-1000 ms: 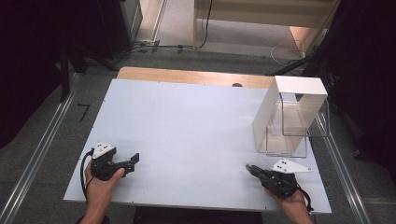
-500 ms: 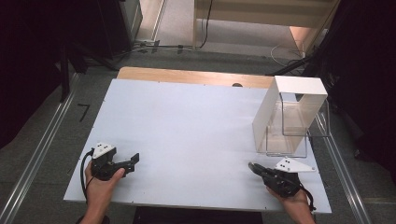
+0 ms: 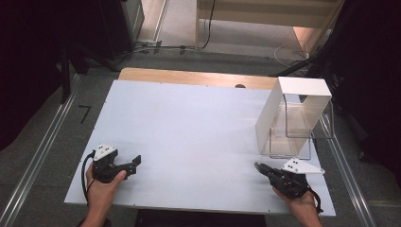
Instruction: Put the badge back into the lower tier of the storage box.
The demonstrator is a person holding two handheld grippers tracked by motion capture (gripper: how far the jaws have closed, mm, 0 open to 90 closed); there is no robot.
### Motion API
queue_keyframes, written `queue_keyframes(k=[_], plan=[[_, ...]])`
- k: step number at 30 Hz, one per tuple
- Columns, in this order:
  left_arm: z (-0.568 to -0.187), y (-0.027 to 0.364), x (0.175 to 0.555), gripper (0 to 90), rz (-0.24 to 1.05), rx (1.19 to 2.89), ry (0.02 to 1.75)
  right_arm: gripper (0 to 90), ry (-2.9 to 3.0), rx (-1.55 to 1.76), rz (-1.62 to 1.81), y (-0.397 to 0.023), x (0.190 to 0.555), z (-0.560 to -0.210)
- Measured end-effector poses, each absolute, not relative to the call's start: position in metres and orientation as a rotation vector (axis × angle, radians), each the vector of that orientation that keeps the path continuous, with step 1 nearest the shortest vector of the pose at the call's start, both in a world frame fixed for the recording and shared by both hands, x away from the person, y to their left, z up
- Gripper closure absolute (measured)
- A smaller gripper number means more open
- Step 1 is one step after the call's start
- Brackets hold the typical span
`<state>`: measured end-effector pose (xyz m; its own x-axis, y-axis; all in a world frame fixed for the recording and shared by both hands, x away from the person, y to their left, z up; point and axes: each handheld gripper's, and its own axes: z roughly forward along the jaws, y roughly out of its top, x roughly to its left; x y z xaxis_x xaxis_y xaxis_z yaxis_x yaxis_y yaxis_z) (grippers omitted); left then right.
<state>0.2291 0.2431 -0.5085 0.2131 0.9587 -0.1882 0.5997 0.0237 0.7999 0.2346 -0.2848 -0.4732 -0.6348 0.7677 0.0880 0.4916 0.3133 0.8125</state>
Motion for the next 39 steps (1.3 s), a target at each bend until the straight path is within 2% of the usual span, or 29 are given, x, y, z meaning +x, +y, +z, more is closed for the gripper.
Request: queue_keyframes(k=[39], plan=[[-0.509,0.243,0.229,5.3,0.553,1.671,1.481,84.6,2.178,1.135,1.29,-0.297,0.234,-0.455]])
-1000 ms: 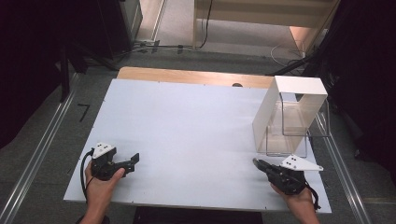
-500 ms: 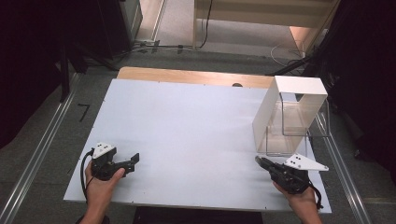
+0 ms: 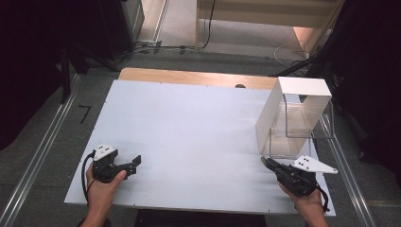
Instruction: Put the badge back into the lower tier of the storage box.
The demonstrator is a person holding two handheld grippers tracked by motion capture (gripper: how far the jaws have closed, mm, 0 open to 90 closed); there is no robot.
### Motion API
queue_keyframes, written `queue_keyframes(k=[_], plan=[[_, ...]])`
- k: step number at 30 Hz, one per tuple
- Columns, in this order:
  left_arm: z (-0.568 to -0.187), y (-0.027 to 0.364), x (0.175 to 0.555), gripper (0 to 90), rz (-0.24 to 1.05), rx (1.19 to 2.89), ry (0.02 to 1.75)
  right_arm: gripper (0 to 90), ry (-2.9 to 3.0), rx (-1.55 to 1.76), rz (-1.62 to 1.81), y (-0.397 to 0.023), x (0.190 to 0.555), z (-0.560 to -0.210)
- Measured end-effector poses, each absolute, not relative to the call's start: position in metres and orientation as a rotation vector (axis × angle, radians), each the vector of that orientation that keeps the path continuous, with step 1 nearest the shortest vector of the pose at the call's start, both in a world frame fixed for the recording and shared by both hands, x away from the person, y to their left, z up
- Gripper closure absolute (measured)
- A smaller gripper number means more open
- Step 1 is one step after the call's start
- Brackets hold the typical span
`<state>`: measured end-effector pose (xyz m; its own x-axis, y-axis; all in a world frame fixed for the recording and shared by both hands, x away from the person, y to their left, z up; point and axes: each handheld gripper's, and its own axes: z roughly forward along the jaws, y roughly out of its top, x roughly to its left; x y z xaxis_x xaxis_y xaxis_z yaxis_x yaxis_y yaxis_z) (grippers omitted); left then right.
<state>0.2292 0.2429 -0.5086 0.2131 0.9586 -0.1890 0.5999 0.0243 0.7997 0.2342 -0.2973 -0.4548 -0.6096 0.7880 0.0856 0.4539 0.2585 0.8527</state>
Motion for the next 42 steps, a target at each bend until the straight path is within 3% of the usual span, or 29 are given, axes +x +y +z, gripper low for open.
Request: queue_keyframes(k=[42], plan=[[-0.508,0.243,0.229,5.3,0.554,1.671,1.478,84.6,2.049,1.214,1.312,-0.318,0.238,-0.446]])
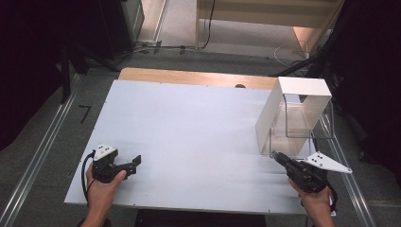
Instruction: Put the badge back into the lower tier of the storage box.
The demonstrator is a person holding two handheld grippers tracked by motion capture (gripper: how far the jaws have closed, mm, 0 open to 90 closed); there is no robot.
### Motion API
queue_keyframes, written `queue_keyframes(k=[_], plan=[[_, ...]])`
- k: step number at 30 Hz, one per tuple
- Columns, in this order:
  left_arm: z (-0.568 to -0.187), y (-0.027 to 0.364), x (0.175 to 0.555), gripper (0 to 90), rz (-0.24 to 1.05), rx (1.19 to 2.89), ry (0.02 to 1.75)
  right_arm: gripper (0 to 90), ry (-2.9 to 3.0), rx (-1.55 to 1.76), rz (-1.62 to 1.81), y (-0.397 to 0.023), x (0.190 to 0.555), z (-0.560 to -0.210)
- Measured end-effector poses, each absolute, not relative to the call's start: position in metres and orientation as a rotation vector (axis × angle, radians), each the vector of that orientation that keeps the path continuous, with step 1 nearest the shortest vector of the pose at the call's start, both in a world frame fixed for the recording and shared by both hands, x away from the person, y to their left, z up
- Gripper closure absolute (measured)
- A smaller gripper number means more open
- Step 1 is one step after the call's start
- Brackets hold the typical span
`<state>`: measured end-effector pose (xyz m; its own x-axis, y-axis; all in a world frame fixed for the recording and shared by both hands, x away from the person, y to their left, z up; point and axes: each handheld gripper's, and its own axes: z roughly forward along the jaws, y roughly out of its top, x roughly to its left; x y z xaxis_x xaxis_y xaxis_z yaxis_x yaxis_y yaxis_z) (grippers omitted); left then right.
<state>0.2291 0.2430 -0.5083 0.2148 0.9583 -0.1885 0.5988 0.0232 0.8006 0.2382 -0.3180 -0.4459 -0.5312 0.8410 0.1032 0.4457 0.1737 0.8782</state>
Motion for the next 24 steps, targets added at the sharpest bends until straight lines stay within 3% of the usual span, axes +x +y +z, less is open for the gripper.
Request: queue_keyframes(k=[24], plan=[[-0.508,0.243,0.229,5.3,0.553,1.672,1.477,84.5,1.962,1.3,1.275,-0.334,0.25,-0.45]])
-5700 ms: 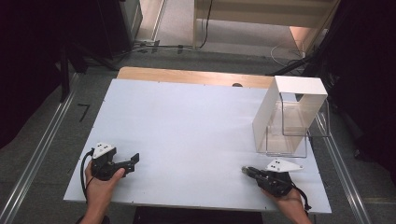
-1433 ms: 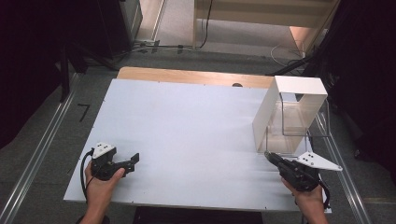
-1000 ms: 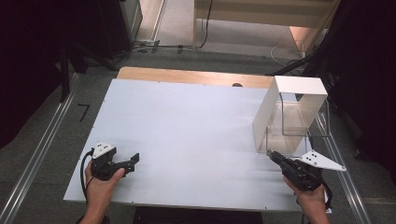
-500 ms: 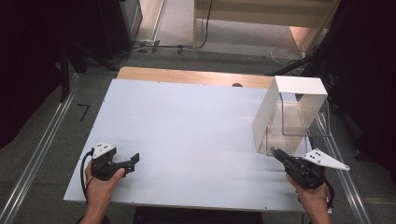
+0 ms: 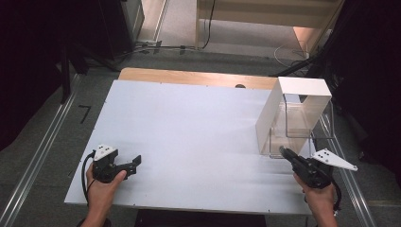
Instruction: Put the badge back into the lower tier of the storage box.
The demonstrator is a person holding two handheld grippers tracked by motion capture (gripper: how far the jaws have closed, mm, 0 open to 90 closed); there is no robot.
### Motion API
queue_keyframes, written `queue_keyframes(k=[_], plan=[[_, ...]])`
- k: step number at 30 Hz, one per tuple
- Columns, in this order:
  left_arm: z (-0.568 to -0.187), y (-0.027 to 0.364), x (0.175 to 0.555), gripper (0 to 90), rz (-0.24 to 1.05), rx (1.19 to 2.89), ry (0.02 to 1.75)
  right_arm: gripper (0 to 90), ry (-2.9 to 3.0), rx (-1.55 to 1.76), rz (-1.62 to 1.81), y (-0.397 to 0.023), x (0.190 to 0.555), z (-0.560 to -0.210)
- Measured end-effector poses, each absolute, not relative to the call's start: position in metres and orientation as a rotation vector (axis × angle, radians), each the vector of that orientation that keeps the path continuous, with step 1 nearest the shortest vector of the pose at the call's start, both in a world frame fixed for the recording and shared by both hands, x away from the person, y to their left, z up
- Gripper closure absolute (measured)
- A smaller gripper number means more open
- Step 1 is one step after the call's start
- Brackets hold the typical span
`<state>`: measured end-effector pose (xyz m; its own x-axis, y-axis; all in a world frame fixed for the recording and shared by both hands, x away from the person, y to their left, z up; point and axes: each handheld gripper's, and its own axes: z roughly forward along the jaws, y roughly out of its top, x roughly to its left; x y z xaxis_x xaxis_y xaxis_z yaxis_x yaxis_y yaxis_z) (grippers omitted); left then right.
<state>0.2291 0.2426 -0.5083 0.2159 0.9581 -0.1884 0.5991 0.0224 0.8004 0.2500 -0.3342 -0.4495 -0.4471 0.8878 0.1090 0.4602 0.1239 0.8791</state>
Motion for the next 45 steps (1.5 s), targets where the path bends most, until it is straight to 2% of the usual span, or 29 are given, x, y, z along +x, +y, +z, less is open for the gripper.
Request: queue_keyframes(k=[20,21,23,24,28,37,45], plan=[[-0.508,0.242,0.229,5.3,0.552,1.672,1.478,83.6,1.919,1.363,1.21,-0.343,0.266,-0.458],[-0.508,0.241,0.229,5.3,0.552,1.673,1.479,81.5,1.915,1.363,1.204,-0.343,0.266,-0.459],[-0.508,0.241,0.229,5.3,0.552,1.674,1.479,64.7,1.911,1.372,1.219,-0.344,0.267,-0.459],[-0.508,0.241,0.229,5.3,0.553,1.674,1.478,60.2,1.915,1.376,1.229,-0.344,0.267,-0.459],[-0.508,0.242,0.229,5.3,0.552,1.672,1.477,48.5,1.921,1.377,1.231,-0.344,0.267,-0.459],[-0.508,0.242,0.229,5.3,0.551,1.67,1.476,35.8,1.917,1.379,1.22,-0.34,0.262,-0.457],[-0.508,0.242,0.229,5.3,0.552,1.669,1.477,30.8,1.924,1.365,1.225,-0.338,0.256,-0.455]])
